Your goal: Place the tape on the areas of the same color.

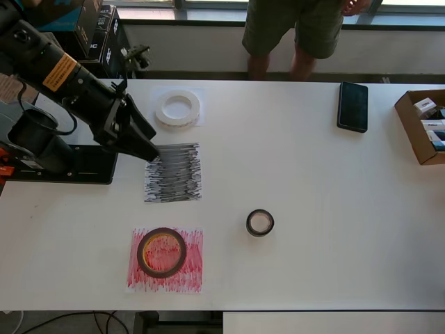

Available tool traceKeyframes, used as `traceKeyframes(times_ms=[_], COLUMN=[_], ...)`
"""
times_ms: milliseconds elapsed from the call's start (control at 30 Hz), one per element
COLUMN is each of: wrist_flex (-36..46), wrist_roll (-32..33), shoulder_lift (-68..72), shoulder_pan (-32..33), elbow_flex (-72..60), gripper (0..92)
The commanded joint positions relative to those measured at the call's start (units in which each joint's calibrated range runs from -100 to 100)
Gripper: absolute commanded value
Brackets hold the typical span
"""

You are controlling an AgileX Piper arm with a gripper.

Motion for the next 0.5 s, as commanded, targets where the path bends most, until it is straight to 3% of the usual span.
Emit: traceKeyframes(times_ms=[0, 333, 467], wrist_flex=[-0.73, -16.09, -18.55], wrist_roll=[0.79, 0.3, 0.22], shoulder_lift=[-10.5, -30.24, -34.64], shoulder_pan=[11.69, 13.9, 13.98], elbow_flex=[4.83, 23.73, 26.55], gripper=[72.4, 72.8, 72.8])
